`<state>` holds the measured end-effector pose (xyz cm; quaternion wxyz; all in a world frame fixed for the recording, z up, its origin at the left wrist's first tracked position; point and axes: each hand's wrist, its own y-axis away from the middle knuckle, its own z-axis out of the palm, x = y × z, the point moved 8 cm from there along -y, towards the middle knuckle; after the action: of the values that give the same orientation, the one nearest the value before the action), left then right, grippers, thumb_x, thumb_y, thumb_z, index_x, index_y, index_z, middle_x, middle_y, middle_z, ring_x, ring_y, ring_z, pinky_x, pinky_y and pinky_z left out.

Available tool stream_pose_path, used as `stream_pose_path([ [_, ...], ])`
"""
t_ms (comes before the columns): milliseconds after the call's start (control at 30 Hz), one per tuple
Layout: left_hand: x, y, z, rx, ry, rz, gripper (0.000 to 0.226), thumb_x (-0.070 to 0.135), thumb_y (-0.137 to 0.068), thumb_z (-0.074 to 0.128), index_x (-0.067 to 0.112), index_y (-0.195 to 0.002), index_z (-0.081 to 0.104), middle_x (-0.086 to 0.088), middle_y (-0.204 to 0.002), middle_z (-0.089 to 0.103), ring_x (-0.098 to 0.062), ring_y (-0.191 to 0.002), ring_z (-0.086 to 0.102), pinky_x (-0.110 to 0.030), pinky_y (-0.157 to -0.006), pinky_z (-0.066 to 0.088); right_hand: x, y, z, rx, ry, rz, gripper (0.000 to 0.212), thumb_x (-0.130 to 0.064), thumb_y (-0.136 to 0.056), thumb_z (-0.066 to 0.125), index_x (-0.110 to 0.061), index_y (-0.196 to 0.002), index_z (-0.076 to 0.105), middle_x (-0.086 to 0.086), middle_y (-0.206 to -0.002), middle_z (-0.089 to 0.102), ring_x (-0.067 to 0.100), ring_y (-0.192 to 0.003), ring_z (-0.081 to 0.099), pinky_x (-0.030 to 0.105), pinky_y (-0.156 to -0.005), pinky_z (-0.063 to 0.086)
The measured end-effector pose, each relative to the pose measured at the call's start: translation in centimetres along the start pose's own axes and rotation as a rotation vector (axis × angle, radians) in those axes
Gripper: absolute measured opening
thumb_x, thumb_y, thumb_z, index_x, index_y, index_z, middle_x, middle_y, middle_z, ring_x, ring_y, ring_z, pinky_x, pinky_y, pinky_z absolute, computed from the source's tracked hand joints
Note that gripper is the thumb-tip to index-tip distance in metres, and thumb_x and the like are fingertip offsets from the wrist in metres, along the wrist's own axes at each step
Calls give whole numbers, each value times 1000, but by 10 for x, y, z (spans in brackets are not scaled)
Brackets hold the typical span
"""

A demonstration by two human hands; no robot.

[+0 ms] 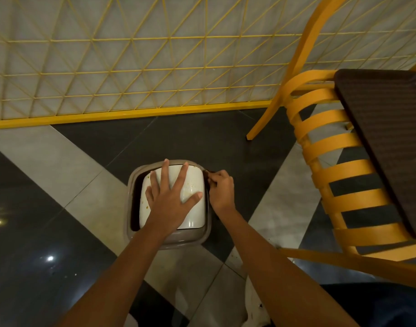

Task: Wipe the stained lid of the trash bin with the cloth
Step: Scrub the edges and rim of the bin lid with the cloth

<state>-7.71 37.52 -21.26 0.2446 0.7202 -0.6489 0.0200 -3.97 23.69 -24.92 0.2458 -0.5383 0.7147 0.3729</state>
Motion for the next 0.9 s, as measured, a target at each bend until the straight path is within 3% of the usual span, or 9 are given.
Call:
stream_pose_path([
  [200,-2,1,1,20,-12,-6,83,71,-69,21,42,-142,-9,0,-153,-21,-34,-141,-12,-52,-112,5,0,4,-2,21,34,-16,28,-5,-92,44,-8,-114,61,8,-115,56,20,-109,47,17,-86,39],
  [467,1,1,-1,27,-4,-2,83,70,-70,22,41,-143,-6,-1,-154,-19,-35,-141,-11,-52,-112,7,-12,-13,-1,0,106,-37,32,-1,-92,41,-8,-116,60,11,-116,55,25,-109,47,24,-87,41],
  [733,1,4,-2,35,24,8,82,70,-71,22,42,-142,-7,0,-153,-20,-35,-140,-13,-53,-112,5,9,29,-6,74,50,13,26,-8,-93,46,-6,-113,61,8,-117,56,20,-110,47,15,-84,34],
  [900,1,5,-3,29,24,13,77,67,-83,34,42,-142,-8,0,-153,-21,-35,-140,-14,-53,-112,3,-2,9,-4,48,74,-24,28,-5,-93,44,-6,-115,61,10,-116,57,23,-109,49,20,-86,40],
])
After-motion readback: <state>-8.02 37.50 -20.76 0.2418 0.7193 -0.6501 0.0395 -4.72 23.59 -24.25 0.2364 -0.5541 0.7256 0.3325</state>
